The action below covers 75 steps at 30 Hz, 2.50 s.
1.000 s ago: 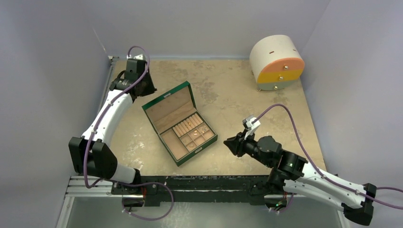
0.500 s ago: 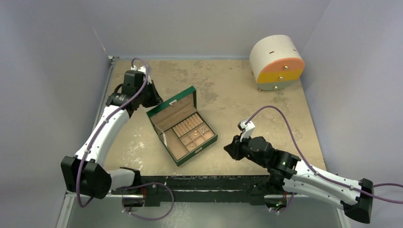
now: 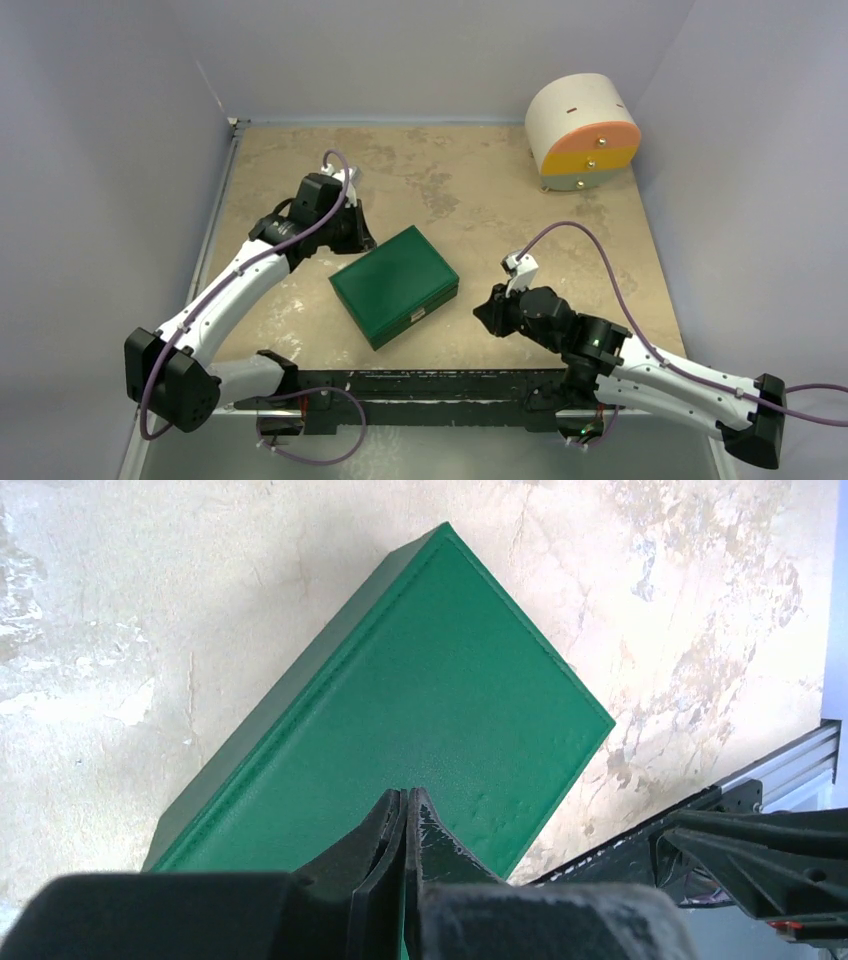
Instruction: Organize the mixed jewelry
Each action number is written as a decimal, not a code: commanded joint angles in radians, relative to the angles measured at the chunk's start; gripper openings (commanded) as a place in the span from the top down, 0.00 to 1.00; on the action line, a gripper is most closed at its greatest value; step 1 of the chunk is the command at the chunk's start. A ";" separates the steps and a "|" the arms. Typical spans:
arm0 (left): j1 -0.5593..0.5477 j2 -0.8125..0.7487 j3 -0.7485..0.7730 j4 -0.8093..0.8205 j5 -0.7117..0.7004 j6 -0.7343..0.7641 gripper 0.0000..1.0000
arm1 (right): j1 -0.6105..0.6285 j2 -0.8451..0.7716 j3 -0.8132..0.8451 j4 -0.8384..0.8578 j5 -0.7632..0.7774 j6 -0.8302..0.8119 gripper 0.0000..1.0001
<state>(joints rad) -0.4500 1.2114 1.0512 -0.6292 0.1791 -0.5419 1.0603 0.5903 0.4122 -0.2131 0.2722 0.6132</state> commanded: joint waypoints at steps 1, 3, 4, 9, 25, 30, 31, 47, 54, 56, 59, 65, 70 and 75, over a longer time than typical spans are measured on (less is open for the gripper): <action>-0.024 -0.059 -0.022 0.039 0.006 -0.027 1.00 | 0.005 0.008 0.082 -0.022 0.053 -0.003 0.80; -0.035 -0.077 -0.034 0.038 0.007 -0.030 1.00 | 0.005 0.016 0.097 -0.014 0.042 -0.016 0.80; -0.039 -0.087 -0.040 0.036 0.006 -0.030 1.00 | 0.006 0.022 0.104 -0.004 0.033 -0.026 0.80; -0.052 -0.136 -0.065 0.019 -0.001 -0.009 1.00 | 0.006 0.098 0.148 0.069 -0.031 -0.079 0.80; -0.052 -0.347 -0.128 0.025 -0.198 0.059 0.71 | 0.006 0.568 0.448 0.149 -0.187 -0.212 1.00; -0.052 -0.412 -0.154 0.049 -0.253 0.069 0.58 | 0.005 0.694 0.508 0.155 -0.246 -0.216 1.00; -0.052 -0.424 -0.161 0.055 -0.264 0.072 0.56 | 0.006 0.711 0.517 0.155 -0.254 -0.216 1.00; -0.052 -0.530 -0.222 0.094 -0.352 0.069 0.35 | 0.010 0.862 0.543 0.097 -0.269 -0.203 1.00; -0.052 -0.517 -0.223 0.092 -0.355 0.065 0.35 | 0.030 0.868 0.476 0.096 -0.238 -0.162 1.00; -0.052 -0.517 -0.224 0.091 -0.360 0.064 0.35 | 0.041 0.871 0.450 0.099 -0.214 -0.146 1.00; -0.052 -0.517 -0.224 0.089 -0.366 0.062 0.35 | 0.062 0.883 0.412 0.093 -0.163 -0.121 1.00; -0.052 -0.507 -0.222 0.084 -0.366 0.044 0.35 | 0.089 0.909 0.354 0.095 -0.112 -0.063 1.00; -0.052 -0.495 -0.225 0.076 -0.369 -0.016 0.35 | 0.091 0.888 0.366 0.093 -0.087 -0.058 1.00; -0.052 -0.469 -0.240 0.043 -0.389 -0.142 0.35 | 0.092 0.844 0.428 0.053 -0.047 -0.073 1.00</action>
<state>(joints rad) -0.4992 0.7280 0.8227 -0.5877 -0.1825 -0.5625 1.1416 1.4239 0.8341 0.0204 0.1848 0.5438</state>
